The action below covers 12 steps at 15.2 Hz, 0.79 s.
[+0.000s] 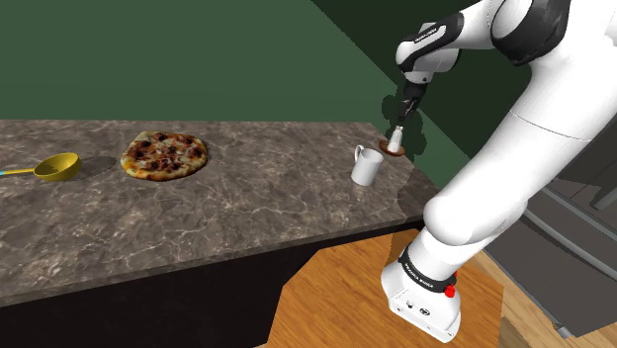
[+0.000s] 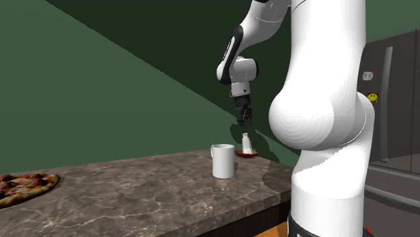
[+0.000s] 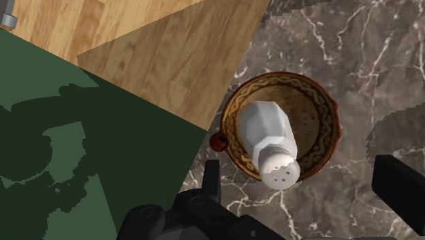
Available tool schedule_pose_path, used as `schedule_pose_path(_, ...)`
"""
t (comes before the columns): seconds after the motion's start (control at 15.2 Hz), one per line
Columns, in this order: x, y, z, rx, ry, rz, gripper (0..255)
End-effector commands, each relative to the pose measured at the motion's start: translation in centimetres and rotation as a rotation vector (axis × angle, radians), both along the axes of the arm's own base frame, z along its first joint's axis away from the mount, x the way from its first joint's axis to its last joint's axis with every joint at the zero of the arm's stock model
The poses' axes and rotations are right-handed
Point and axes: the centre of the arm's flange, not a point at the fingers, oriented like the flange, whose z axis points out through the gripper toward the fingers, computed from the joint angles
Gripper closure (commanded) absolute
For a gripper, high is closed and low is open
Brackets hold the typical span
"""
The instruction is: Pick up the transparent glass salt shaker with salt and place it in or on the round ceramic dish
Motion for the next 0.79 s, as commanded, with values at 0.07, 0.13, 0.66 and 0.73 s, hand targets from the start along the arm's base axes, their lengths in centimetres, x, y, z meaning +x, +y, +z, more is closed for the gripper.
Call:
schedule_pose_path(0.07, 0.2, 0.1, 1.3, 0.000, 0.000, 0.000, 0)
schedule_pose_path(0.13, 0.3, 0.2, 2.6, 0.000, 0.000, 0.000, 0)
schedule_pose_path(0.66, 0.6, 0.5, 4.9, 0.000, 0.000, 0.000, 0)
schedule_pose_path(0.73, 0.6, 0.5, 4.9, 0.000, 0.000, 0.000, 0)
